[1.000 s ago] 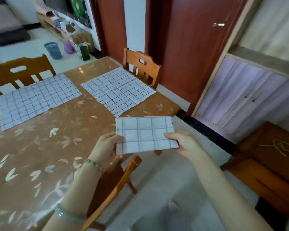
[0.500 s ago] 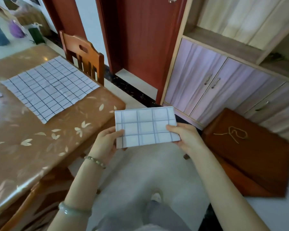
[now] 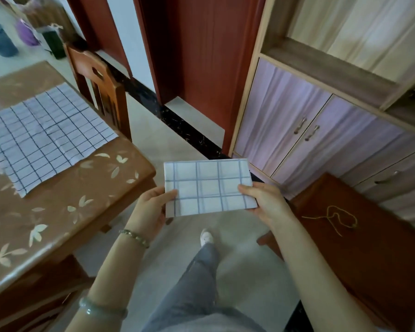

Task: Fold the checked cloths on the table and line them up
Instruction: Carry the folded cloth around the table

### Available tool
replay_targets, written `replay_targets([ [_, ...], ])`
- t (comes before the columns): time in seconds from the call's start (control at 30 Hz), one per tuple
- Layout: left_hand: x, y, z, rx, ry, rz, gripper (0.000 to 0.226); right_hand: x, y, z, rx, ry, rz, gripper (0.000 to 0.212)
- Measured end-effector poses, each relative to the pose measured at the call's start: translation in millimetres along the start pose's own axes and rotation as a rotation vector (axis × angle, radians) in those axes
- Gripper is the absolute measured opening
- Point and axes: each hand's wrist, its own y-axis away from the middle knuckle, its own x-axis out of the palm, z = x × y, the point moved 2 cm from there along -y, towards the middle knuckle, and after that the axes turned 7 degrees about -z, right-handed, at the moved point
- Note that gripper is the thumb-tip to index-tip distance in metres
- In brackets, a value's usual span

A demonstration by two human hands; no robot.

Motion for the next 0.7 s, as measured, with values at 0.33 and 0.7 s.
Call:
replay_targets([
  [0.33, 50, -129, -59, 0.043, 0.106, -0.045, 0.017, 33, -132, 85, 0.019, 0.031, 0.099, 0.01],
  [0.7, 63, -247, -147, 0.077, 0.231, -0.181, 0.019, 118, -264, 194, 0.027, 0.102, 0.195, 0.018],
])
